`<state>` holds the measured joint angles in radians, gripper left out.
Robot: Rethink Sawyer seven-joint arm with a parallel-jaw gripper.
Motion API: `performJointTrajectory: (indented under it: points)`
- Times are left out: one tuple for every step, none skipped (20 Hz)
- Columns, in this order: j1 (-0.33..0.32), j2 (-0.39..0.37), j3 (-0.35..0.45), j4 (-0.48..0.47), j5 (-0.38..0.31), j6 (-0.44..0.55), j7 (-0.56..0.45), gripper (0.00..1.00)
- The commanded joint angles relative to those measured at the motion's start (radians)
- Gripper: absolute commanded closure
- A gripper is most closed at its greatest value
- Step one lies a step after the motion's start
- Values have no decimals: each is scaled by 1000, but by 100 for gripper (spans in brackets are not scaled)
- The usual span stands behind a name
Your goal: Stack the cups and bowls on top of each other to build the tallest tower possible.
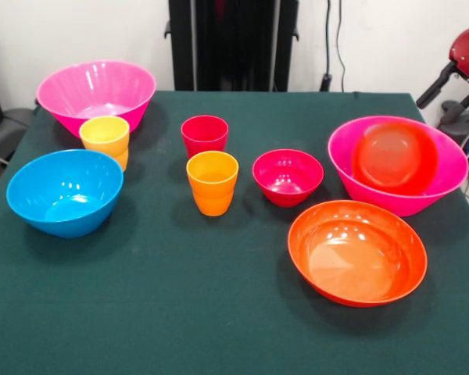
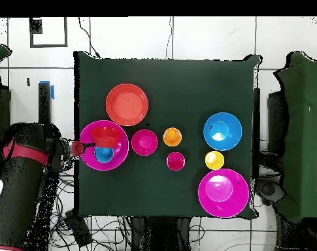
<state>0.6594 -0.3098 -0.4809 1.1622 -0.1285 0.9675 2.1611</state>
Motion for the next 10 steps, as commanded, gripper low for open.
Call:
performJointTrajectory:
  points:
    - [0, 14, 96, -23, 40, 59, 139, 0]
    - [2, 17, 90, -27, 37, 51, 143, 0]
    - [5, 20, 84, -31, 34, 42, 146, 0]
    - [5, 21, 83, -32, 34, 40, 147, 0]
    - [5, 22, 81, -32, 34, 40, 149, 0]
    - [6, 21, 81, -31, 34, 42, 148, 0]
    - [6, 20, 81, -30, 34, 41, 148, 0]
    - [6, 20, 81, -30, 34, 42, 148, 0]
    - [6, 19, 81, -29, 34, 42, 147, 0]
    - [5, 18, 82, -29, 35, 42, 146, 0]
